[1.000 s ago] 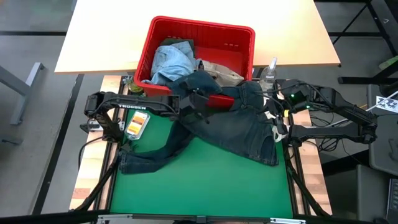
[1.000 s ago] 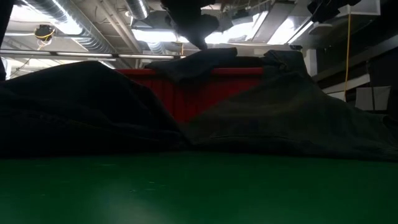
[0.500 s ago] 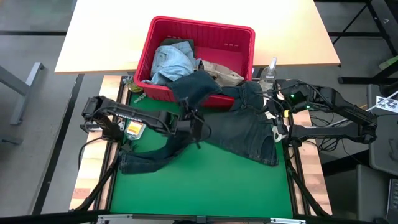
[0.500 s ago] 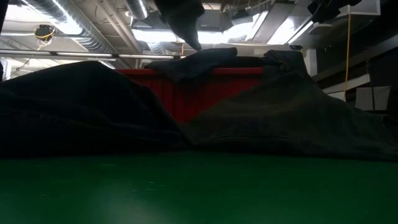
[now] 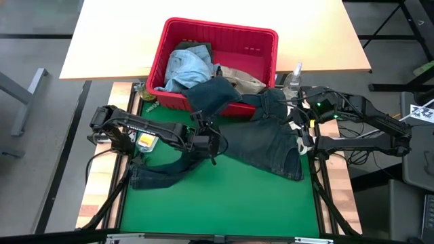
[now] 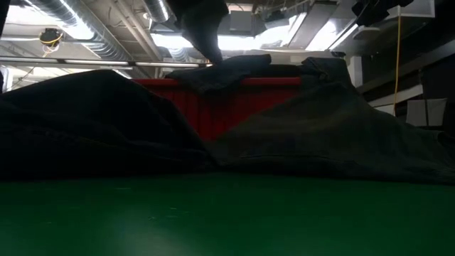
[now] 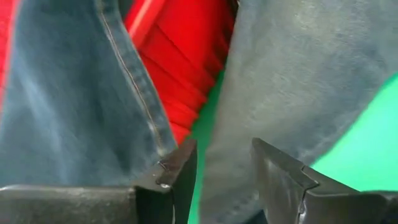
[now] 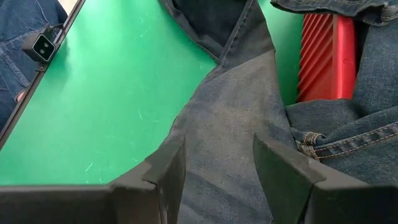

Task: Fold laundry
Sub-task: Fold the dark blue jeans

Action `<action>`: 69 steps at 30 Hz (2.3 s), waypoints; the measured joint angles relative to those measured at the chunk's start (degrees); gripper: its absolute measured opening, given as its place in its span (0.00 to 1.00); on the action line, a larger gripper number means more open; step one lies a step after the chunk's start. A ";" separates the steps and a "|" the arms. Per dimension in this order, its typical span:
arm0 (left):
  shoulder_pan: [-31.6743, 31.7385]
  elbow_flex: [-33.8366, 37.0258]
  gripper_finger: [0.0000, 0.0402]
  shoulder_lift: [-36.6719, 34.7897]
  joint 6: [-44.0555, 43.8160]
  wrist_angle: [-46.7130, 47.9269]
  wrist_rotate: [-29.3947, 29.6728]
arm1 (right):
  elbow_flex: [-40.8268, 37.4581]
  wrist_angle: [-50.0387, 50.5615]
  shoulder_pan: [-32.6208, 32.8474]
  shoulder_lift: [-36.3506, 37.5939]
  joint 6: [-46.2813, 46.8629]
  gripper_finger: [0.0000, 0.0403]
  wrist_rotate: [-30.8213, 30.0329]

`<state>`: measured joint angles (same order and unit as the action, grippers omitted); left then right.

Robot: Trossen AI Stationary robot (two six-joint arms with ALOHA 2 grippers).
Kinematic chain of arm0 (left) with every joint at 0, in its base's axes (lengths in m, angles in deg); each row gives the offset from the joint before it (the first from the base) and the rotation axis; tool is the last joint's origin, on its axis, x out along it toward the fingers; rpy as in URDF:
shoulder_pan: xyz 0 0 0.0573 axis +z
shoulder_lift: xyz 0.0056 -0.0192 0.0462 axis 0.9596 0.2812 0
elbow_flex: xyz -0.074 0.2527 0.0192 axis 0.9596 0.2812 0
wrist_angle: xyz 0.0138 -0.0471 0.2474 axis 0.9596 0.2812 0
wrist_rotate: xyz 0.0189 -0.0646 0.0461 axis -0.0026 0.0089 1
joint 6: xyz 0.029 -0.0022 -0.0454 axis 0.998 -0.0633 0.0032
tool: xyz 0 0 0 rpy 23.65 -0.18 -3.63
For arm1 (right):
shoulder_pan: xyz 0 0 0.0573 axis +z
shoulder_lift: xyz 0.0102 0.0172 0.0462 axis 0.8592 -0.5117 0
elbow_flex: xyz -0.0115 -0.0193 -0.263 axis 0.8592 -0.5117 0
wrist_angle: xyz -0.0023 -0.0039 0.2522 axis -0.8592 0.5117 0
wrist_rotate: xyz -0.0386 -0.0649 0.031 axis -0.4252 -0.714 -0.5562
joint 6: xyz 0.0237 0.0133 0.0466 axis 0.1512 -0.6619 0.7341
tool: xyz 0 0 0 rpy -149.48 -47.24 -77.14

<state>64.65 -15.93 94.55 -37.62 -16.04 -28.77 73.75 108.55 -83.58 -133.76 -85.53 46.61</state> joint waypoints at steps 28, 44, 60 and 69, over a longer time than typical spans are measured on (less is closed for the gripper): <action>10.67 -0.02 0.36 -2.32 -36.29 19.28 -16.65 | 0.00 0.02 -0.01 0.00 -0.02 0.46 -0.01; 9.66 40.65 0.36 -26.38 -40.26 -34.85 -19.05 | 0.00 0.04 -0.02 0.01 -0.02 0.46 -0.01; 14.14 49.92 0.36 -25.97 -42.79 -56.87 -19.86 | 0.00 -0.02 -0.01 0.00 -1.52 0.46 -0.14; 15.10 49.92 0.36 -25.88 -43.00 -56.97 -20.19 | 0.00 -0.02 0.00 0.02 -1.66 0.46 -0.15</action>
<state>79.75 33.99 68.67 -80.61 -73.00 -48.96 73.75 108.53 -83.58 -133.74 -87.19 46.45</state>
